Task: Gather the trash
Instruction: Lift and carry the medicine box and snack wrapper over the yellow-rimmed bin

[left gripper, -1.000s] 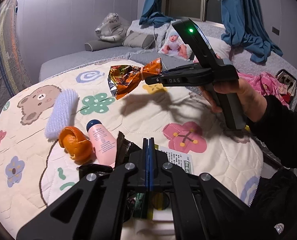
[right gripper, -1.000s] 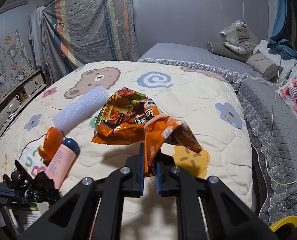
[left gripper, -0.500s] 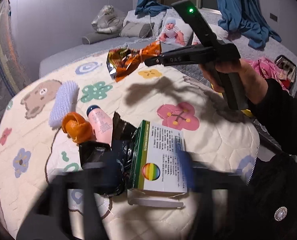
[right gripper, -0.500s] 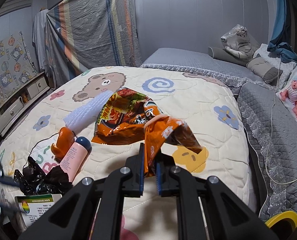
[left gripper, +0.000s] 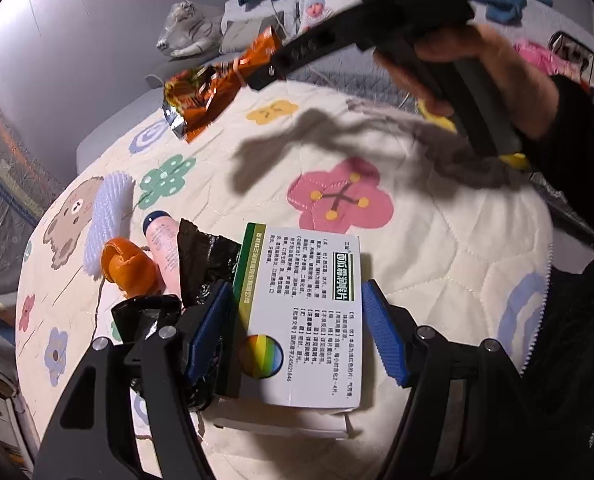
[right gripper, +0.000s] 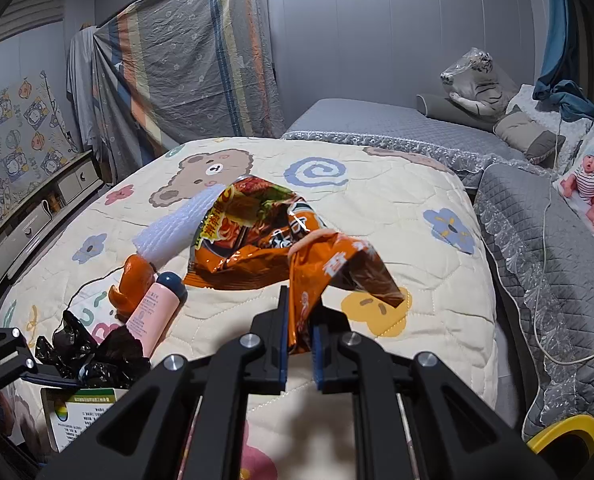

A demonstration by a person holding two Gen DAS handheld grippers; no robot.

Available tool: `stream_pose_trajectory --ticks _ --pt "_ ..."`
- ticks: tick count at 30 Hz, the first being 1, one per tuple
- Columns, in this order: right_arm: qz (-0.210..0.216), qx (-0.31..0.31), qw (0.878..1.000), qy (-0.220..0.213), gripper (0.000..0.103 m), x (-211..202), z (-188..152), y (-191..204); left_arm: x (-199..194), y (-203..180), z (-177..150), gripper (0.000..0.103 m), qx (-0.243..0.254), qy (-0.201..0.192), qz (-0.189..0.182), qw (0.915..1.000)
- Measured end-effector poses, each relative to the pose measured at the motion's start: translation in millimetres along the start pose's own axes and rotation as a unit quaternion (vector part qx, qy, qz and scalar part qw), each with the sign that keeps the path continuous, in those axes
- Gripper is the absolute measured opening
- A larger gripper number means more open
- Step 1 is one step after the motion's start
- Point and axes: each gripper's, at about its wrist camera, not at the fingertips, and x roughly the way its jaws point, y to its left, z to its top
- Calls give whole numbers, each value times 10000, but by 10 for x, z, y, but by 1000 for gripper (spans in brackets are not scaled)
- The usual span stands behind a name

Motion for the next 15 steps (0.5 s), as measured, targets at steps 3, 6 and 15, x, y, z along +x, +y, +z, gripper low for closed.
stream_pose_trajectory --ticks 3,6,15 --pt "25 28 10000 -25 8 -28 -7 -15 36 -23 -8 64 95 75 73 9999" --pt "22 38 10000 -40 8 -45 1 -21 66 -75 -18 63 206 128 5 9997" --pt "34 -4 9999 -162 8 -174 22 -7 -226 170 20 62 -312 -201 -70 9993"
